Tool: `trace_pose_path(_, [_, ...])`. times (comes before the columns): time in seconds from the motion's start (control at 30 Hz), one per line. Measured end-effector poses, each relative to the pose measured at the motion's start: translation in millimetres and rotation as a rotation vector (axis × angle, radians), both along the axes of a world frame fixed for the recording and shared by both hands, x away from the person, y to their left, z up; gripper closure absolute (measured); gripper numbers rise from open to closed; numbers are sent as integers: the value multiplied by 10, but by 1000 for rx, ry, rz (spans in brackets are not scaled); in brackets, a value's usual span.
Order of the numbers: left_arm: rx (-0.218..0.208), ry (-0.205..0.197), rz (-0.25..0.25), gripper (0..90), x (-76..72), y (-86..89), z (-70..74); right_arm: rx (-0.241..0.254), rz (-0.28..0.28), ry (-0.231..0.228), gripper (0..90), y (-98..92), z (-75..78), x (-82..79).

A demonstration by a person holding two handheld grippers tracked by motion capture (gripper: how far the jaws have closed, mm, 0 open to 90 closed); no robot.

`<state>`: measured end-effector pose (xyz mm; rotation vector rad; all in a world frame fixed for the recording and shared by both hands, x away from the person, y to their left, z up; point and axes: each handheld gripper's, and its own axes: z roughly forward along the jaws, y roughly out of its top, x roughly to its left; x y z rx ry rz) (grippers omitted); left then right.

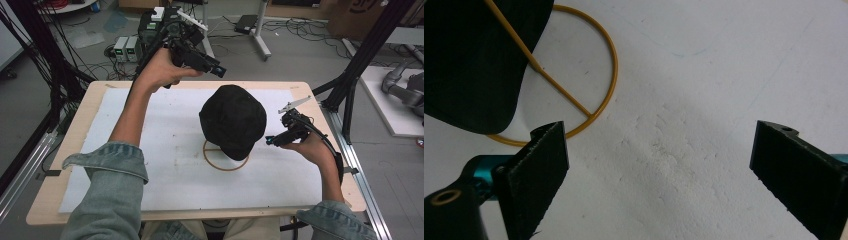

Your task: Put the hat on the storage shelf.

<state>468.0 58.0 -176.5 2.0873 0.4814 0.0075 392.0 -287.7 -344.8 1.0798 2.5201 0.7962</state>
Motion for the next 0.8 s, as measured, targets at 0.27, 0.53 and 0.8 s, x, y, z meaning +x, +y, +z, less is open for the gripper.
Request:
trace_pose_path(0.27, [5, -3, 53, 381, -85, 277, -69, -12, -3, 6, 83, 19, -21, 16])
trace_pose_path(0.53, [18, -49, 155, 281, -262, 617, -156, -15, -4, 17, 83, 43, -46, 54])
trace_pose_path(0.8, [12, -90, 305, 182, -504, 1138, -339, -12, -8, 18, 83, 23, -52, 68])
